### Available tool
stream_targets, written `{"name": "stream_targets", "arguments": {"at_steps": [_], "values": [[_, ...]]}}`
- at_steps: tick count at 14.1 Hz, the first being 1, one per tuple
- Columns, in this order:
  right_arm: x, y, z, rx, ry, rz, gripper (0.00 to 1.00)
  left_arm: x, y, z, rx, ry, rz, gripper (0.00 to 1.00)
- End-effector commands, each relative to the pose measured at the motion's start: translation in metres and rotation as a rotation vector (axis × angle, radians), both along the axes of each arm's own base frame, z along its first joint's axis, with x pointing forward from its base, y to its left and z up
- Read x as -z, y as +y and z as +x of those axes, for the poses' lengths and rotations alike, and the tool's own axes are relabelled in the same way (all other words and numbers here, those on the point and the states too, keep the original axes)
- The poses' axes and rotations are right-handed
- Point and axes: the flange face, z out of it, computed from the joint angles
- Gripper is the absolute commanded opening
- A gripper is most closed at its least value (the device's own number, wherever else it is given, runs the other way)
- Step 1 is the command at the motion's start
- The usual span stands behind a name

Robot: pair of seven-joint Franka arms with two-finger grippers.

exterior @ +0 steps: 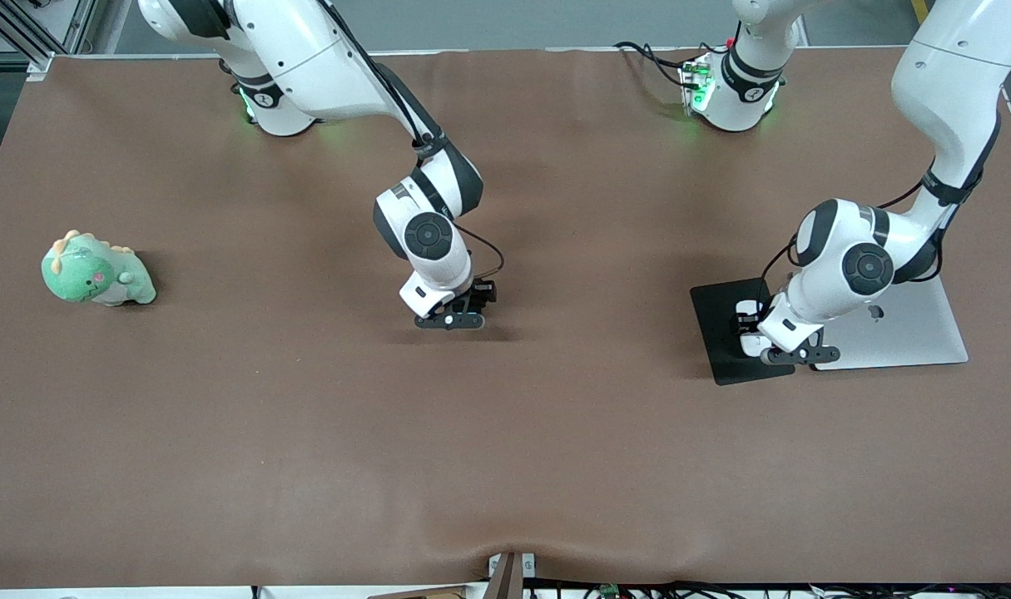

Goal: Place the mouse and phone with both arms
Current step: 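Lower the mouse onto the black pad and open the left gripper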

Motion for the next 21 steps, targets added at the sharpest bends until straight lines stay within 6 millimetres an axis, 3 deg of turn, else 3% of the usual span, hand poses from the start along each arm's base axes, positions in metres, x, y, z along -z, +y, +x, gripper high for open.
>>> {"name": "stream_targets", "arguments": {"at_steps": [1, 3, 4, 5, 6, 7, 8, 10, 11, 13, 15, 17, 21], "values": [[0.008, -0.004, -0.003, 0.0, -0.01, -0.03, 0.81, 0.005, -0.001, -0.002, -0.024, -0.01, -0.023, 0.0], [0.005, -0.006, 0.0, 0.001, -0.011, -0.028, 0.83, 0.009, -0.002, -0.003, -0.025, -0.009, -0.028, 0.0], [0.004, -0.006, 0.0, 0.002, -0.009, -0.03, 0.97, 0.012, -0.003, -0.003, -0.026, -0.007, -0.033, 0.0], [0.003, -0.007, 0.001, 0.004, -0.001, -0.035, 1.0, 0.013, -0.003, -0.003, -0.025, -0.008, -0.034, 0.0], [0.002, -0.008, 0.001, 0.005, 0.009, -0.042, 1.0, 0.014, -0.003, -0.003, -0.021, -0.007, -0.033, 0.35], [0.001, -0.008, 0.001, 0.005, 0.013, -0.044, 1.0, 0.013, -0.003, -0.002, -0.02, -0.009, -0.033, 0.82], [0.0, -0.009, 0.002, 0.006, 0.012, -0.043, 1.0, 0.012, -0.002, -0.001, -0.02, -0.012, -0.031, 1.0], [0.002, -0.008, 0.001, 0.009, 0.012, -0.043, 1.0, -0.001, 0.0, 0.003, -0.018, -0.029, -0.02, 1.0], [0.002, -0.006, 0.0, 0.011, 0.012, -0.044, 0.94, -0.013, 0.002, 0.006, -0.018, -0.049, -0.008, 1.0], [0.002, -0.004, -0.002, 0.008, 0.01, -0.044, 0.24, -0.043, 0.001, 0.013, -0.007, -0.074, 0.023, 1.0], [0.001, -0.005, -0.001, 0.01, 0.012, -0.045, 0.0, -0.081, -0.007, 0.024, 0.007, -0.066, 0.062, 1.0], [-0.009, -0.006, 0.003, 0.015, 0.005, -0.036, 0.0, -0.128, -0.011, 0.034, 0.015, -0.06, 0.109, 1.0], [-0.056, -0.024, 0.021, 0.047, 0.087, -0.08, 0.0, -0.212, -0.015, 0.05, 0.016, -0.035, 0.175, 1.0]]}}
